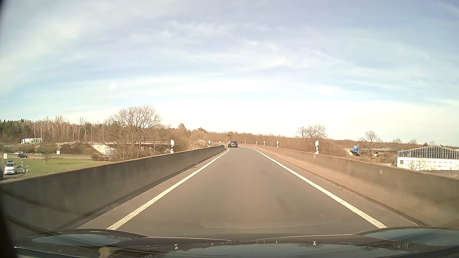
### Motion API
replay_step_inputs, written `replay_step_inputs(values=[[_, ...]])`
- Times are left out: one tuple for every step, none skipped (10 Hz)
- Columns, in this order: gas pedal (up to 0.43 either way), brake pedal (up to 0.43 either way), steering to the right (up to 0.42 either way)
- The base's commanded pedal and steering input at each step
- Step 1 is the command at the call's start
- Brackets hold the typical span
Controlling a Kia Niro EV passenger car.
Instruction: Follow the waypoints while adhering to traffic rules and regulations
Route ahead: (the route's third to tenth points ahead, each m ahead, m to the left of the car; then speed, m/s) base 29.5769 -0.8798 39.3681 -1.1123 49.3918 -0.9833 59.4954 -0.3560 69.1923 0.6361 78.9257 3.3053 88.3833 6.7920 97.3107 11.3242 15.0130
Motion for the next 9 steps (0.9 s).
replay_step_inputs(values=[[0.000,0.000,0.001],[0.000,0.000,0.001],[0.000,0.000,0.001],[0.000,0.000,0.000],[0.000,0.000,0.000],[0.000,0.000,-0.001],[0.000,0.000,-0.001],[0.008,0.000,-0.001],[0.020,0.000,-0.001]])
